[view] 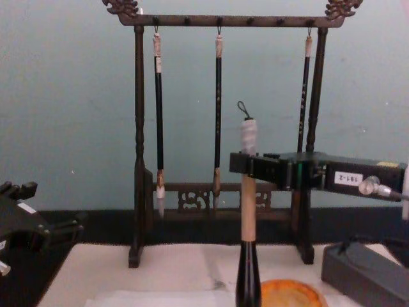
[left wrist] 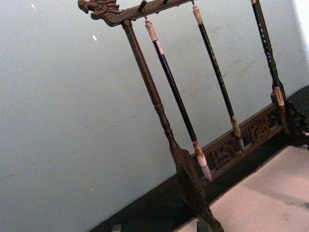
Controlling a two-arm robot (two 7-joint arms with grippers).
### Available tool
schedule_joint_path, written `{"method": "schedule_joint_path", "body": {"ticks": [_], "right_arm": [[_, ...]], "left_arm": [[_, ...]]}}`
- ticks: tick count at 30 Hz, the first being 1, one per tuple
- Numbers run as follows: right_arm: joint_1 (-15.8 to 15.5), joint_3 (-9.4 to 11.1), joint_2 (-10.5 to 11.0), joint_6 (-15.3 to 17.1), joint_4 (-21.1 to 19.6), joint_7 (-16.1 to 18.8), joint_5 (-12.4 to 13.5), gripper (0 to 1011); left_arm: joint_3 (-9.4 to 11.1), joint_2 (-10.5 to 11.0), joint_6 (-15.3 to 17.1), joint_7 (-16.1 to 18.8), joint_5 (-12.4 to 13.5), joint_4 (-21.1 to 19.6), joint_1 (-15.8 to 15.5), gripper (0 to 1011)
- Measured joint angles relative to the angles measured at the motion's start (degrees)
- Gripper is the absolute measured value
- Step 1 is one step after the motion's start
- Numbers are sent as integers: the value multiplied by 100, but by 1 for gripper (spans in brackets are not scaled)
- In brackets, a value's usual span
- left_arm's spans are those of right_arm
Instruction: Pick up the brush from the inkstone, write on the paper, then place the brush back to its original position.
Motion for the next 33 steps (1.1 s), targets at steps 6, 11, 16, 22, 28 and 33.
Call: {"method": "schedule_joint_path", "body": {"ticks": [6,11,16,22,28,33], "right_arm": [[0,90,-26,-31,50,-34,-41,153],[0,157,-51,-41,67,-42,-75,153],[0,198,-74,-45,51,-38,-93,153],[10,202,-135,-32,-28,32,-76,153],[-17,120,-210,25,-140,140,64,153],[-48,34,-221,67,-175,187,113,153]], "left_arm": [[0,0,0,0,0,0,0,1010],[0,0,0,0,0,0,0,1010],[0,0,0,0,0,0,0,1010],[0,0,0,0,0,0,0,1010],[0,0,0,0,0,0,0,1010],[0,0,0,0,0,0,0,1010]]}}
